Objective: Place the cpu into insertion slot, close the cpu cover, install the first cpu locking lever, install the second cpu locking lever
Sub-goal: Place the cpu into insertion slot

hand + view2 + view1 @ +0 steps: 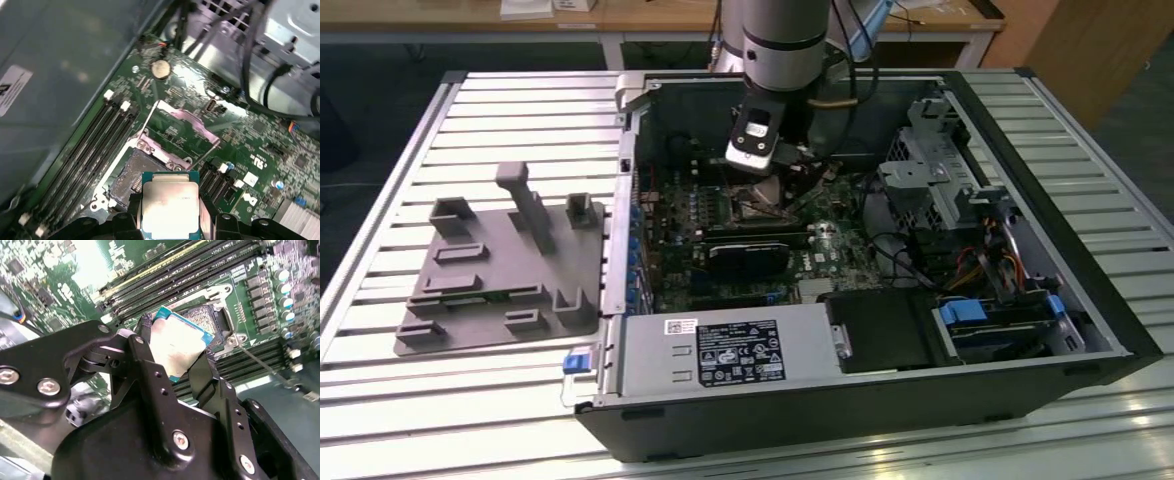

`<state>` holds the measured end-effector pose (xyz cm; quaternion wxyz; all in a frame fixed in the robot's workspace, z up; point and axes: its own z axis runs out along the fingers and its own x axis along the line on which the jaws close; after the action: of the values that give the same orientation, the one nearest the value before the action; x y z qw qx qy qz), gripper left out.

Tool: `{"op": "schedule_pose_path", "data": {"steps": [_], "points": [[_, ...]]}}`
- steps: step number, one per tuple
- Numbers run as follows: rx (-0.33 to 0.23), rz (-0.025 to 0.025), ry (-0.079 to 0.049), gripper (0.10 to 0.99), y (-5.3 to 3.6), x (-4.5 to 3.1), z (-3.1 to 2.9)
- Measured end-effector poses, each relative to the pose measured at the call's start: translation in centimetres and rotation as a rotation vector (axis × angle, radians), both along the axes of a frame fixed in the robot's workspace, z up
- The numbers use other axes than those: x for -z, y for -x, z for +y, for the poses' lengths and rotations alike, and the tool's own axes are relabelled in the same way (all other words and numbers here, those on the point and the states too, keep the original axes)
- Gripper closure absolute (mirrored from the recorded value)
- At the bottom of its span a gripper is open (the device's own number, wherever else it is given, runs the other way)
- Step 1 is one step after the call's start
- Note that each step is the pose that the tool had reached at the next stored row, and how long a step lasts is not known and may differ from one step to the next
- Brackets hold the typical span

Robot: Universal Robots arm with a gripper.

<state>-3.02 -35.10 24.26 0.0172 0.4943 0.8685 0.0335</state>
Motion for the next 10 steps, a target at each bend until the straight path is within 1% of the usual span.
{"op": "schedule_pose_path", "data": {"steps": [10], "points": [[0.181, 0.0000, 0.000, 0.545, 0.00, 0.16, 0.00]]}}
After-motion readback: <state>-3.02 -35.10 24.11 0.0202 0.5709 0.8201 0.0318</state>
